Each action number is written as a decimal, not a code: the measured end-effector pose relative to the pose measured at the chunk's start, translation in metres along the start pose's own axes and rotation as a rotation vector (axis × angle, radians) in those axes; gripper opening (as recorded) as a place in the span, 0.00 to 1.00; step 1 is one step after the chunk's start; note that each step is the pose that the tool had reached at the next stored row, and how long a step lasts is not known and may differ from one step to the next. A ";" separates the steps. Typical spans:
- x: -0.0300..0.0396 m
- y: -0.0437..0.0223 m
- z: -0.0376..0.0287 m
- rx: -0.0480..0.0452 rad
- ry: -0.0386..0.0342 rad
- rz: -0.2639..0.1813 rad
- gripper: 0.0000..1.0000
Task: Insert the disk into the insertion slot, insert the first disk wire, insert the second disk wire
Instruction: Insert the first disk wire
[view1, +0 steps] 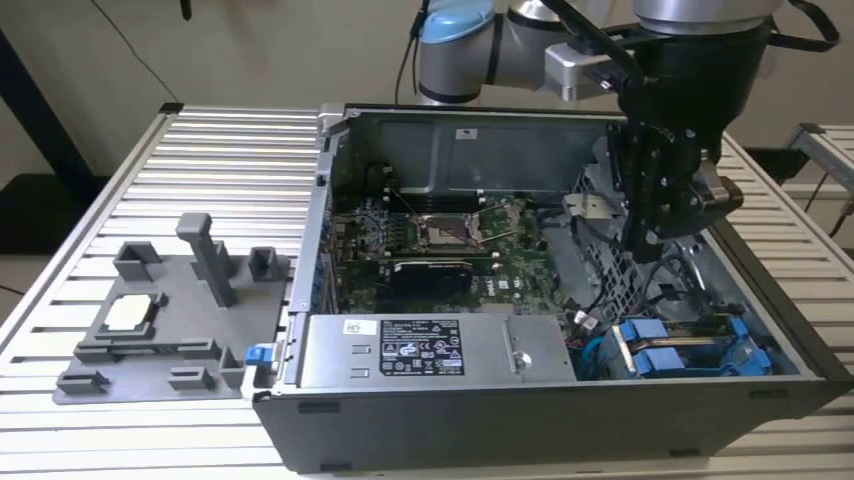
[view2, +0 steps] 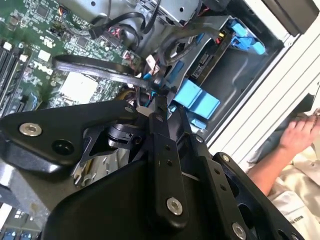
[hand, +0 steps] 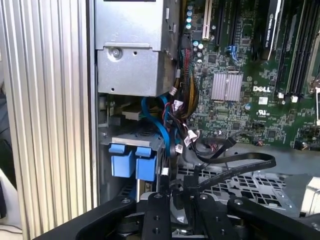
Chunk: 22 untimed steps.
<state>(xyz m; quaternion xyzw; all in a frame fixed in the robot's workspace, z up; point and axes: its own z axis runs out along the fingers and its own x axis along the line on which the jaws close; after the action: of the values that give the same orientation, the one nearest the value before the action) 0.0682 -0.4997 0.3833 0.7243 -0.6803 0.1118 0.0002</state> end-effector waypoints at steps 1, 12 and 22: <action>-0.0004 0.0003 0.0009 0.0007 0.0002 0.000 0.26; -0.0026 0.0010 0.0041 0.0098 -0.0117 -0.050 0.26; -0.0025 0.0011 0.0044 0.0097 -0.0100 -0.051 0.17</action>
<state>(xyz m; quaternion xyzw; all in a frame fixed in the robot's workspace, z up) 0.0678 -0.4980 0.3784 0.7418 -0.6612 0.1114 -0.0039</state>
